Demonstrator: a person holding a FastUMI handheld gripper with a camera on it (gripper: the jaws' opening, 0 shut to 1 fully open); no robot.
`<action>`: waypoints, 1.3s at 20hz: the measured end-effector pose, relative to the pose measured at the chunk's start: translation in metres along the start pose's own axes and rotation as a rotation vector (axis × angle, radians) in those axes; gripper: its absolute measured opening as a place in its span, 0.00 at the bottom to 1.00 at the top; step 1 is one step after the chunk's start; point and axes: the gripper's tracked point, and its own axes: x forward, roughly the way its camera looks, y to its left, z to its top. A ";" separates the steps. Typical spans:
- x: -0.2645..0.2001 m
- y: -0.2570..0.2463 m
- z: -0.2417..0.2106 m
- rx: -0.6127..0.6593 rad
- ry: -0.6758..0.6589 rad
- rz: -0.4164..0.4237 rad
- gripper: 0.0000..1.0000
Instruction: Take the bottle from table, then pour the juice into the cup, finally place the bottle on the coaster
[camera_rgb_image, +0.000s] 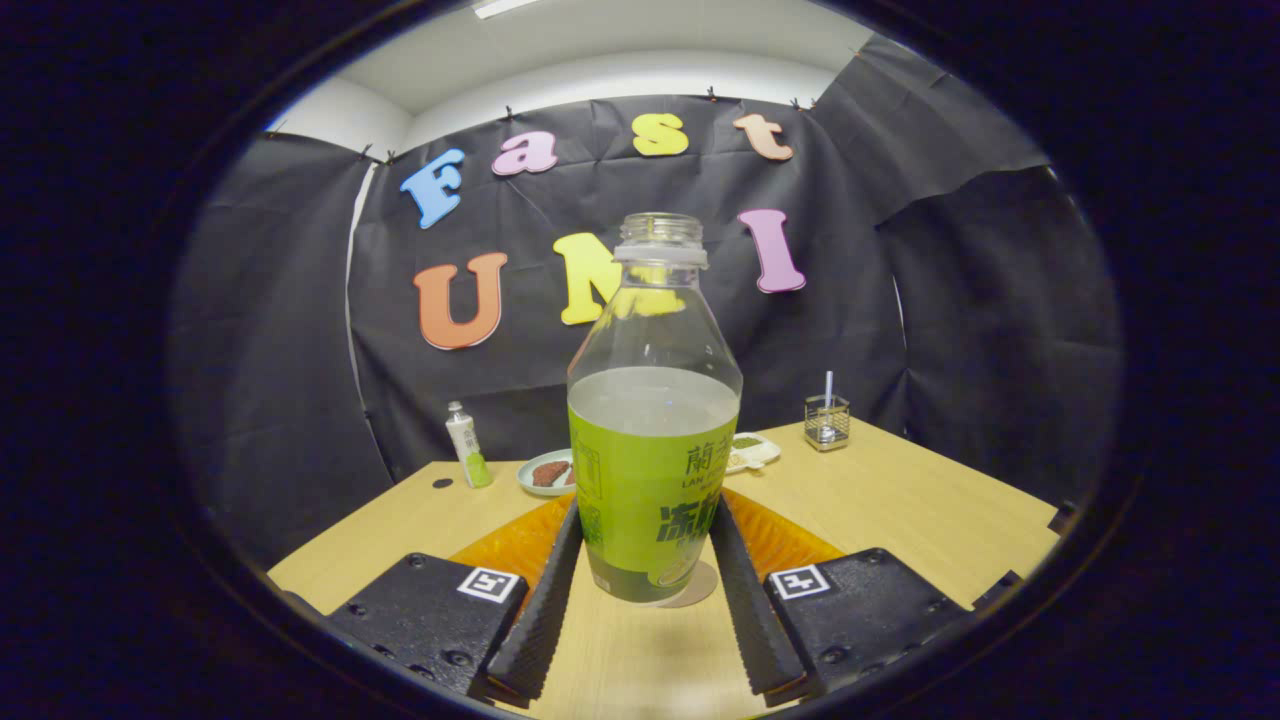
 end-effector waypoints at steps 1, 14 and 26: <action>0.009 0.000 -0.005 -0.013 0.011 -0.010 0.77; 0.090 -0.008 -0.044 -0.025 0.096 -0.077 0.80; 0.124 -0.010 -0.079 -0.050 0.185 -0.081 0.81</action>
